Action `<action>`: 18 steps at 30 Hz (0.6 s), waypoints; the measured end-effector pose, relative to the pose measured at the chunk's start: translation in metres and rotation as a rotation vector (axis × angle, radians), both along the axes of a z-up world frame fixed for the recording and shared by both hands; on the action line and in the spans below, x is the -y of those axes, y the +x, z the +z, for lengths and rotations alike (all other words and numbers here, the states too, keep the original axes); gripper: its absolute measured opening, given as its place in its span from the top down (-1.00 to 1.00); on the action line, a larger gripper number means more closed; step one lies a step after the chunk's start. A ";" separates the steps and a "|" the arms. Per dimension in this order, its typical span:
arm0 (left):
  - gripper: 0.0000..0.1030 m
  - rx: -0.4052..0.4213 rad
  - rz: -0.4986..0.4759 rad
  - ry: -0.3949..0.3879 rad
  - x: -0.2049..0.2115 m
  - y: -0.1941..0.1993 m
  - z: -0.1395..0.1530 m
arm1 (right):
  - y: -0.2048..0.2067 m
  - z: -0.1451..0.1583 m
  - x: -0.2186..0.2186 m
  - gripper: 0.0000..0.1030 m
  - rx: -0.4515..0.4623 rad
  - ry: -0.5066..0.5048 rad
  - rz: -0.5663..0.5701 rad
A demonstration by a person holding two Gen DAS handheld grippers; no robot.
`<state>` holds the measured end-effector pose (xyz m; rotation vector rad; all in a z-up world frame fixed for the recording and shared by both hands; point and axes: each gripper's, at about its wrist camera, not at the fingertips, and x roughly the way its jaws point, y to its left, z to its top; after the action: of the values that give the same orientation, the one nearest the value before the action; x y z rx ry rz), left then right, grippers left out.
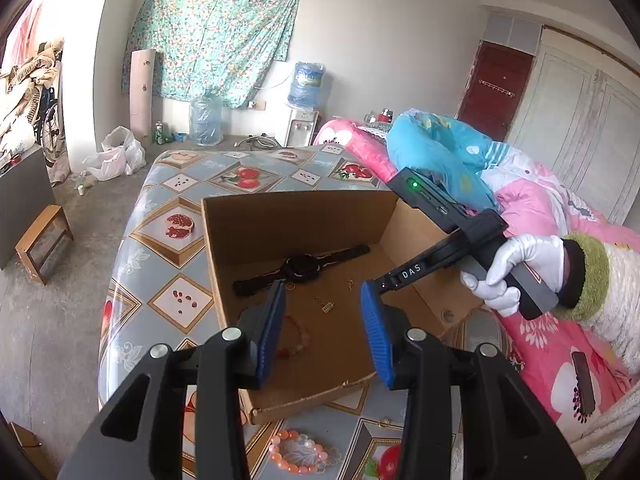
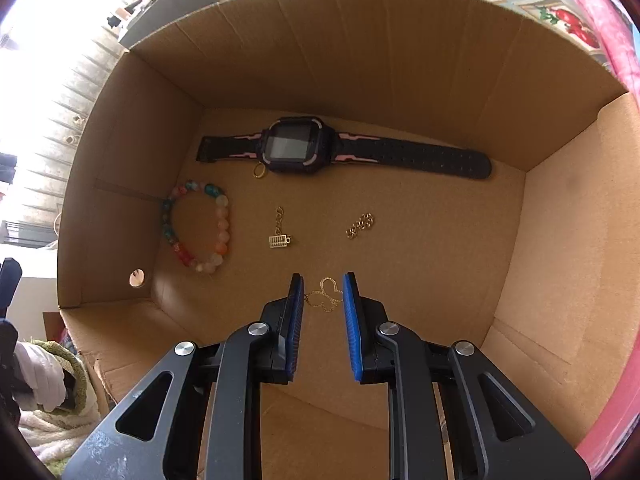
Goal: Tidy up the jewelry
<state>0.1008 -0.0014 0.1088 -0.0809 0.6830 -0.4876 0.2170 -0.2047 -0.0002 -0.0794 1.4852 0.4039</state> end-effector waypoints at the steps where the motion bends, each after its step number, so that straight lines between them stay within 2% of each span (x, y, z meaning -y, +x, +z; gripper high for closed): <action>1: 0.26 0.001 -0.004 0.000 -0.001 -0.003 -0.003 | 0.001 -0.003 0.000 0.65 -0.008 -0.013 -0.004; 7: 0.23 0.015 -0.008 0.004 0.000 -0.021 -0.014 | 0.000 -0.003 0.004 0.59 -0.004 -0.017 -0.027; 11: 0.22 0.040 -0.020 0.025 0.004 -0.033 -0.017 | -0.005 0.012 0.012 0.58 0.041 0.015 -0.050; 14: 0.20 0.055 -0.035 0.008 0.006 -0.040 -0.017 | -0.017 0.039 0.015 0.58 0.136 0.067 -0.053; 18: 0.19 0.085 -0.078 -0.011 0.015 -0.051 -0.018 | -0.058 0.091 0.021 0.58 0.340 0.147 -0.037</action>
<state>0.0493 -0.0164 0.0911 -0.0433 0.6018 -0.5667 0.1594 -0.2259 0.0911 -0.0027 1.1179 0.4448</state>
